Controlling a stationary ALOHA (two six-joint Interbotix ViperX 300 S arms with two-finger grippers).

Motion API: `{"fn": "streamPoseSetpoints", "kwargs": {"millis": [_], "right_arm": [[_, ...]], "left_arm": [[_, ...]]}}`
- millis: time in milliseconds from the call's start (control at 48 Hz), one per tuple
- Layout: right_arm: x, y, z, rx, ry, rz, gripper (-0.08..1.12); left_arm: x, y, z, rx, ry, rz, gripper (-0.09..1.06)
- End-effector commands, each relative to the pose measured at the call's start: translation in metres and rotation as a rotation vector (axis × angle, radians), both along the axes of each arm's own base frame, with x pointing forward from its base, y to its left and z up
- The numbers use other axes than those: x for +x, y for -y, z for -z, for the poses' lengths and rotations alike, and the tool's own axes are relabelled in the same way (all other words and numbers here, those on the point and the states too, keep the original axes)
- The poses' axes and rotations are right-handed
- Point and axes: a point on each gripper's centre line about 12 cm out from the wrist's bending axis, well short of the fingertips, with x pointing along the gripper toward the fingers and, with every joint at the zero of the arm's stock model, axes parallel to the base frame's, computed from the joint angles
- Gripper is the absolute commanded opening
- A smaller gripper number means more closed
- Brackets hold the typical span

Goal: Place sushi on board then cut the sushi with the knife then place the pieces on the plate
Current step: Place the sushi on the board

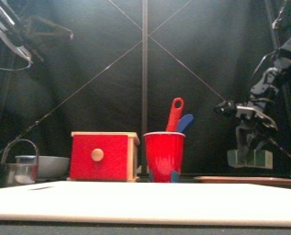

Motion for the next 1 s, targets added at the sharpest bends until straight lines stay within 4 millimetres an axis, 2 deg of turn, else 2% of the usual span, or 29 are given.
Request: {"fn": "streamPoseSetpoints", "kwargs": {"millis": [21, 250, 438, 667, 1000], "right_arm": [[0.002, -0.018, -0.033, 0.080, 0.042, -0.010, 0.58], [0.001, -0.063, -0.050, 0.213, 0.089, 0.086, 0.58], [0.015, -0.097, -0.061, 0.242, 0.165, 0.147, 0.58], [0.048, -0.130, -0.062, 0.281, 0.183, 0.233, 0.58], [0.100, -0.172, -0.044, 0.315, 0.161, 0.426, 0.58]], "left_arm": [[0.001, 0.001, -0.005, 0.004, 0.017, 0.004, 0.00], [0.000, 0.000, 0.001, 0.006, 0.003, 0.002, 0.00], [0.000, 0.000, 0.000, 0.006, 0.005, 0.000, 0.00], [-0.001, -0.001, 0.003, 0.006, -0.003, -0.003, 0.00], [-0.002, -0.003, 0.008, 0.000, -0.015, -0.013, 0.00]]}}
